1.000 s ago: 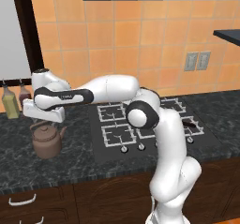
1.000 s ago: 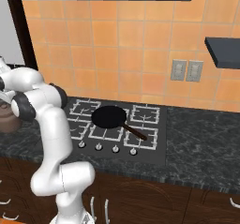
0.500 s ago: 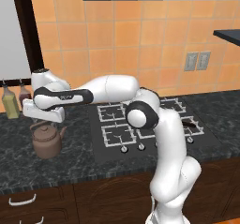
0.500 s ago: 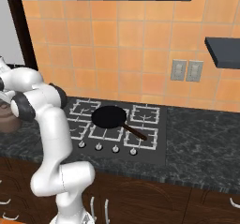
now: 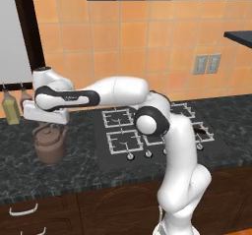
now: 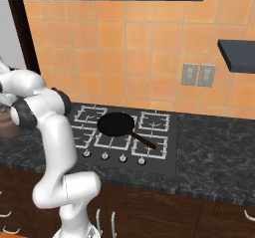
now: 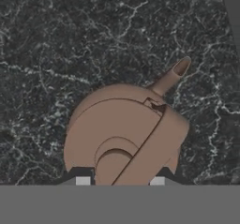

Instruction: Pick the kettle from the counter and place it on a stove burner. Then turn the burner on.

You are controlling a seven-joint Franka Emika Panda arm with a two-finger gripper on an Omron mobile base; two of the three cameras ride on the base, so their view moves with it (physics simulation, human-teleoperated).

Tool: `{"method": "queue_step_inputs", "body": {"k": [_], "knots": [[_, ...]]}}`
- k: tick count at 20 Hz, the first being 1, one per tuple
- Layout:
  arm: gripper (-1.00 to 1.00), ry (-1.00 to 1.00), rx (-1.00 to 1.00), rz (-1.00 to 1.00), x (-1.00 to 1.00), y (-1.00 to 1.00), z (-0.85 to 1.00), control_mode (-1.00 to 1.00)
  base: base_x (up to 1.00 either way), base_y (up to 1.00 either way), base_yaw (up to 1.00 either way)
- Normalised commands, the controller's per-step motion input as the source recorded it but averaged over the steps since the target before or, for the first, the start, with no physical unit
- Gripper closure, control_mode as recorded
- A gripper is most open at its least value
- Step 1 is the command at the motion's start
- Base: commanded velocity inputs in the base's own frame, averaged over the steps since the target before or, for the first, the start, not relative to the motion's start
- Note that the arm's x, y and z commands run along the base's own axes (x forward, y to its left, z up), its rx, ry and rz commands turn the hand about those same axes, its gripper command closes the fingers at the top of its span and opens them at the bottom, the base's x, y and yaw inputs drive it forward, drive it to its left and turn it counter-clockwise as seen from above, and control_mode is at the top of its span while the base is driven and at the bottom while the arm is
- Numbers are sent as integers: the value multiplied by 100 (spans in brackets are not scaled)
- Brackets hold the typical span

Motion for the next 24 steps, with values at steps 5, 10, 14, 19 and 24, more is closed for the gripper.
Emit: {"method": "queue_step_inputs", "body": {"k": [5,10,14,19,24], "knots": [[100,-1,0,17,-5,-55,54,-100,0,0,0],[100,0,0,18,0,-75,39,-100,0,0,0],[100,0,0,16,5,-67,6,-100,0,0,0],[100,0,0,13,29,-72,0,-100,0,0,0],[100,0,0,7,31,-76,-1,-100,0,0,0]]}}
